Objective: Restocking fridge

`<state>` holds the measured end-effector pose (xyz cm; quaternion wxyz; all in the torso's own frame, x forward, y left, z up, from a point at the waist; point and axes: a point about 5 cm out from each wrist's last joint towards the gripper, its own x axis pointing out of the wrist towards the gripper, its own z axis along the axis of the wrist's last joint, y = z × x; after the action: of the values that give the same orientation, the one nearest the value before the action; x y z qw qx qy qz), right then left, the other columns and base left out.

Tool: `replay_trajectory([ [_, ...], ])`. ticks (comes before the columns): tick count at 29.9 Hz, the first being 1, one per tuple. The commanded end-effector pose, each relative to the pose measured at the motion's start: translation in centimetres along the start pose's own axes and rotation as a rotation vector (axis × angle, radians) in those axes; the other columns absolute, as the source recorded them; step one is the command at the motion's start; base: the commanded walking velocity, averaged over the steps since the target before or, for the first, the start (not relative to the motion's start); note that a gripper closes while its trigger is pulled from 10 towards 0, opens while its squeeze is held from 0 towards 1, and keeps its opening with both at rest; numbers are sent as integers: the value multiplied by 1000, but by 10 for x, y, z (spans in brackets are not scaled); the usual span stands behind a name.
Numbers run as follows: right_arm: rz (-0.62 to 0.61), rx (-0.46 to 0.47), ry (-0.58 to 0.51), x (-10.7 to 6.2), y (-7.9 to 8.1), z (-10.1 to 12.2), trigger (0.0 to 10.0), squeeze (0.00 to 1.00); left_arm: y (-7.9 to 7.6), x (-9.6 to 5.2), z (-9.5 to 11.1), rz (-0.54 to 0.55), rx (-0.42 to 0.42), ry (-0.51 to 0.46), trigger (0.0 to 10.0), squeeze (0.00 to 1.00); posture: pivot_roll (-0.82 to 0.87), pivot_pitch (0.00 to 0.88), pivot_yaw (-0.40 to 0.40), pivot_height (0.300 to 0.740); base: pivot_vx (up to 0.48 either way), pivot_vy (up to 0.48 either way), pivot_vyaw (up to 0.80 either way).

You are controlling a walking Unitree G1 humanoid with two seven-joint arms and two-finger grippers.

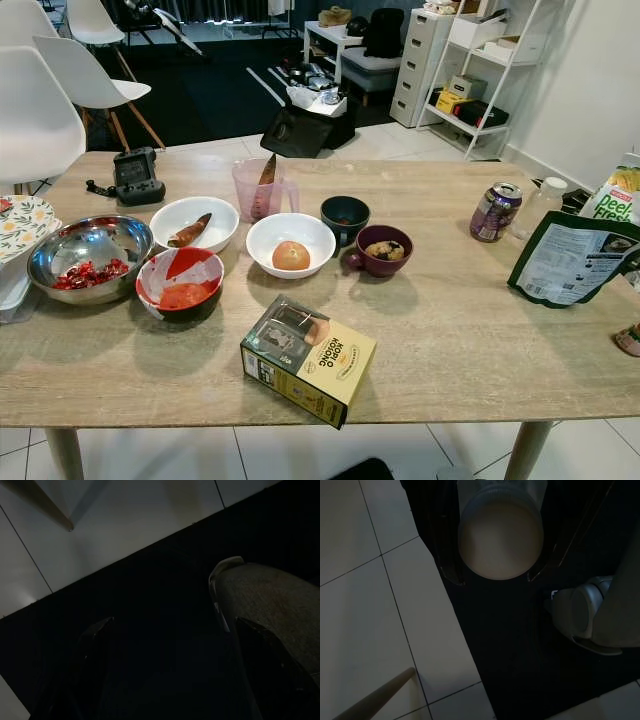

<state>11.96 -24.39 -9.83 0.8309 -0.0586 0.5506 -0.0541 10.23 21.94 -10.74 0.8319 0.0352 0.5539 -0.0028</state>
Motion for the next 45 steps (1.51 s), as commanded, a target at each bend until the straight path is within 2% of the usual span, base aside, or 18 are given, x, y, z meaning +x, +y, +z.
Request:
replay_trajectory([
  [1,-8,12,8,0,-2,-2,10000,0,2,-1,-8,-2,18,30,10000,0,-19,0,-41,740,0,0,0],
  [32,-23,11,12,0,-3,-1,10000,0,8,-1,-4,22,6,31,10000,0,-28,0,-27,740,0,0,0],
  [33,-7,18,7,0,-1,-1,10000,0,5,-1,-3,6,-3,22,10000,0,-28,0,-33,740,0,0,0],
  [36,22,-26,1,1,3,4,10000,0,2,0,0,-10,46,26,10000,0,-28,0,-36,740,0,0,0],
  [39,2,-10,-11,1,1,10,10000,0,4,1,5,2,30,17,10000,0,-26,0,-35,740,0,0,0],
  [41,13,-28,-42,2,1,21,10000,0,4,2,18,-1,30,-24,10000,0,-21,0,-42,740,0,0,0],
  [45,4,-32,-48,2,-1,26,10000,0,3,3,21,5,17,-26,10000,0,-19,0,-43,740,0,0,0],
])
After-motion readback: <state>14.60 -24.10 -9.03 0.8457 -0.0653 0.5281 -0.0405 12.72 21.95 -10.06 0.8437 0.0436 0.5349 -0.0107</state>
